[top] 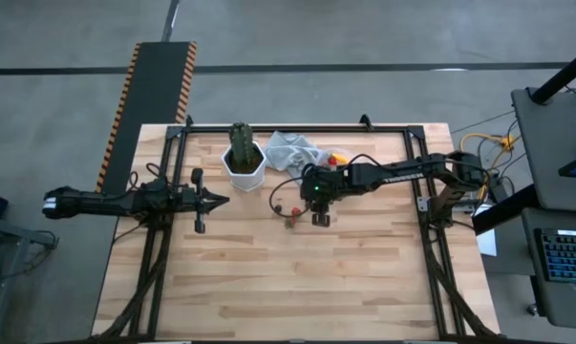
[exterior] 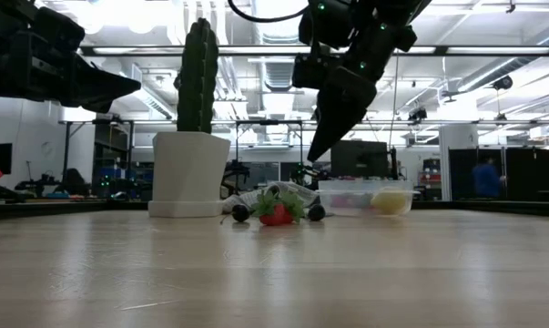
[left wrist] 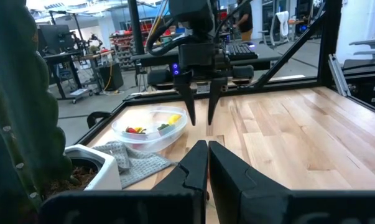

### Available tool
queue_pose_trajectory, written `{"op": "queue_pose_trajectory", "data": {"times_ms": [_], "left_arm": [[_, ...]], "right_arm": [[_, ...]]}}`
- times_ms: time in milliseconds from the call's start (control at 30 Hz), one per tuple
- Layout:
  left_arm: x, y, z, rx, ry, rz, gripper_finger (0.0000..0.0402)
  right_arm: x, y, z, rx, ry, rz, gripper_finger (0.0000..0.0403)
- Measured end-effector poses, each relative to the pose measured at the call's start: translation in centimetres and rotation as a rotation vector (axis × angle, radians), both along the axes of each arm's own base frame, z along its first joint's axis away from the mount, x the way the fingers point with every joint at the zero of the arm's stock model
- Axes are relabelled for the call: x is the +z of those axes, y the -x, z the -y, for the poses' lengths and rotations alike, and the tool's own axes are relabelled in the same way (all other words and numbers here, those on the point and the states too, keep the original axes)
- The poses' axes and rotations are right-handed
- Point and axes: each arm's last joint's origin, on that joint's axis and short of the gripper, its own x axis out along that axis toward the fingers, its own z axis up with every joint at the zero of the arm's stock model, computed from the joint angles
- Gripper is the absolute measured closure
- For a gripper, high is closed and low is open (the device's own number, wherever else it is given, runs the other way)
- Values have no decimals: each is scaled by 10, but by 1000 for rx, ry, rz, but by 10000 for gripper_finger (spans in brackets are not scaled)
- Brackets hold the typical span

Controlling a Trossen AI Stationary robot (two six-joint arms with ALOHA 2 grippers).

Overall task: Pick and placing Produce into tupperware
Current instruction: Put the blackberry into the transparent bin

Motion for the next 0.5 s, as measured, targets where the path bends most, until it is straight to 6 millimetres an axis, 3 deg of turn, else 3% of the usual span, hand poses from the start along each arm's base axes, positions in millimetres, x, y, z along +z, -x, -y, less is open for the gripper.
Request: {"op": "queue_pose_trajectory", "data": {"times_ms": [267, 500], "left_arm": [[0, 0, 0, 0, 0, -1, 402], [0, 0, 0, 0, 0, -1, 402]], "right_arm": [[-11, 3, 0, -33, 0, -19, 173], [-31, -2, 1, -65, 20, -35, 136]]}}
